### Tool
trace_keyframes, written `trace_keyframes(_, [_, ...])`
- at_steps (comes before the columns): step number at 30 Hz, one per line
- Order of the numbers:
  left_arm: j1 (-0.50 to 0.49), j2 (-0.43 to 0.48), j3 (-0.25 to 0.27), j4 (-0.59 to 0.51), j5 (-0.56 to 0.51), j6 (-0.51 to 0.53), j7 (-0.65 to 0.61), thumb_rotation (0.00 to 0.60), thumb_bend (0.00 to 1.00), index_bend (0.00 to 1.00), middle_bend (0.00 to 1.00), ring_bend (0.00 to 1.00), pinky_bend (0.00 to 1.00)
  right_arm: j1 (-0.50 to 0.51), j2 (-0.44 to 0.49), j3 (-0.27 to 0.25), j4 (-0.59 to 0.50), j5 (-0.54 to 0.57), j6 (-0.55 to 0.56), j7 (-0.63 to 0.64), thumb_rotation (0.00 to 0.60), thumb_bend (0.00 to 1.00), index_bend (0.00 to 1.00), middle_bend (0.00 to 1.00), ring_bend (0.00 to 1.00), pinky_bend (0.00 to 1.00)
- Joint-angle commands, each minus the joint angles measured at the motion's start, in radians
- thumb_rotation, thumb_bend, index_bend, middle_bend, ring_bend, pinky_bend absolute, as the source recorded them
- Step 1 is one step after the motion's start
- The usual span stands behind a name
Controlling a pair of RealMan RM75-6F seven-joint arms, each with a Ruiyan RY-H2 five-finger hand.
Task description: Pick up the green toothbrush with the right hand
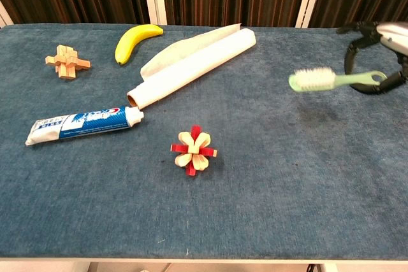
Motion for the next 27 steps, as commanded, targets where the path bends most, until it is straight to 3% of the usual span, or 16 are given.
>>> trace_keyframes(1, [0.000, 0.000, -0.001, -0.001, -0.002, 0.001, 0.001, 0.600, 0.44, 0.07, 0.00, 0.00, 0.00, 0.034, -0.007, 0.045, -0.008, -0.019, 0.027, 0.038, 0.600, 0.62, 0.82, 0.12, 0.05, 0.02])
trace_keyframes(6, [0.001, 0.000, -0.003, -0.001, -0.007, 0.001, 0.000, 0.600, 0.44, 0.07, 0.00, 0.00, 0.00, 0.076, -0.005, 0.108, -0.039, -0.034, 0.067, 0.066, 0.600, 0.62, 0.83, 0.12, 0.05, 0.02])
trace_keyframes(17, [0.000, -0.001, -0.002, 0.000, -0.003, 0.001, 0.001, 0.600, 0.44, 0.07, 0.00, 0.00, 0.00, 0.137, 0.018, 0.188, -0.139, -0.036, 0.112, 0.042, 0.600, 0.62, 0.84, 0.12, 0.05, 0.03])
trace_keyframes(22, [0.002, 0.000, -0.004, -0.002, -0.007, 0.003, -0.007, 0.600, 0.44, 0.07, 0.00, 0.00, 0.00, 0.159, -0.003, 0.213, -0.125, -0.030, 0.137, 0.060, 0.600, 0.62, 0.84, 0.12, 0.05, 0.03])
trace_keyframes(27, [0.001, 0.001, -0.004, -0.001, -0.005, 0.000, -0.009, 0.600, 0.44, 0.07, 0.00, 0.00, 0.00, 0.156, -0.013, 0.205, -0.108, -0.025, 0.154, 0.074, 0.600, 0.62, 0.84, 0.11, 0.05, 0.04])
